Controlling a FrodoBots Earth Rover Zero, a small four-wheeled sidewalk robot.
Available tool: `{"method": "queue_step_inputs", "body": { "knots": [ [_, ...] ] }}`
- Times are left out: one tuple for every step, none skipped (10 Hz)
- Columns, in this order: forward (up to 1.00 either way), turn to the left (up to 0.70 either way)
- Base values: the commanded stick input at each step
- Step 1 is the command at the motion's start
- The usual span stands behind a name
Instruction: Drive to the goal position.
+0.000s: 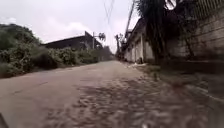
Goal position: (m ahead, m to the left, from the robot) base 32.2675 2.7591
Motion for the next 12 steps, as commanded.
{"method": "queue_step_inputs", "body": {
  "knots": [
    [1.00, 0.02],
    [1.00, 0.02],
    [1.00, 0.02],
    [1.00, 0.02],
    [1.00, 0.02],
    [1.00, 0.02],
    [1.00, 0.02],
    [1.00, 0.02],
    [1.00, 0.02],
    [1.00, 0.02],
    [1.00, 0.02],
    [1.00, 0.02]
  ]
}}
